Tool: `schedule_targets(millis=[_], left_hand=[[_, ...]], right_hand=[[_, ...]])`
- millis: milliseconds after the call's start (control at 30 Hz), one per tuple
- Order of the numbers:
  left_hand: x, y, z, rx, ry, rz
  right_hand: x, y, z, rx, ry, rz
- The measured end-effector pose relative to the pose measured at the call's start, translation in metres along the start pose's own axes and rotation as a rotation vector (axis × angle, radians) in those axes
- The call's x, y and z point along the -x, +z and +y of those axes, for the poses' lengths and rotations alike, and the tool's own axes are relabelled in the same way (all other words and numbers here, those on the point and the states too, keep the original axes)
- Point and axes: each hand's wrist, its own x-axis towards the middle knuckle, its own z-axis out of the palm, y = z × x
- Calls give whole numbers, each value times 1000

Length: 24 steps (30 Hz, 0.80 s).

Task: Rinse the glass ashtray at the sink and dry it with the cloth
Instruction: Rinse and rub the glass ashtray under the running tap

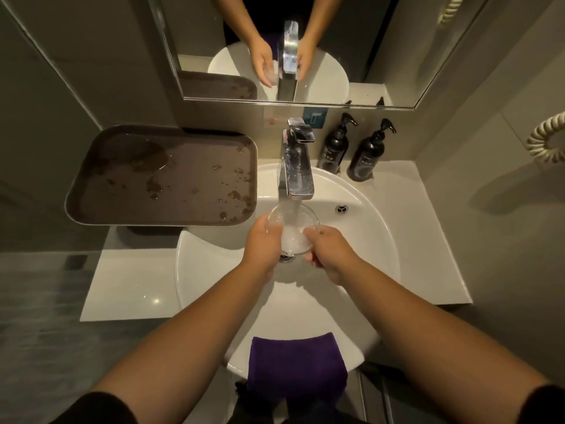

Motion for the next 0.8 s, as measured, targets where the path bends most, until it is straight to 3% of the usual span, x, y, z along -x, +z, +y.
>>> schedule_targets(millis=[67, 167, 233, 333, 400, 500, 567, 633, 667, 800], left_hand=[[7, 3, -6, -109, 23, -1], [10, -3, -14, -301, 11, 9], [0, -17, -5, -532, 25, -2], [-8, -31, 18, -949, 48, -175], [-14, -32, 25, -1076, 144, -213], [-8, -19, 16, -987, 225, -19], [3, -5, 3, -712, 130, 140], [13, 5, -5, -429, 39, 140], [17, 5, -3, -401, 34, 110], [-2, -13, 18, -867, 182, -84]], right_hand=[[-4, 4, -1, 31, -30, 100], [-4, 2, 3, 182, -99, 116], [-5, -3, 6, 271, -85, 65], [-6, -14, 4, 385, -18, -103], [-7, -19, -2, 431, -3, -178], [-9, -13, -6, 265, -94, -68], [-10, -2, -3, 124, -134, 81], [-9, 4, 0, 54, -118, 148], [-9, 4, 2, 66, -119, 134], [-11, -14, -4, 193, -148, -118]])
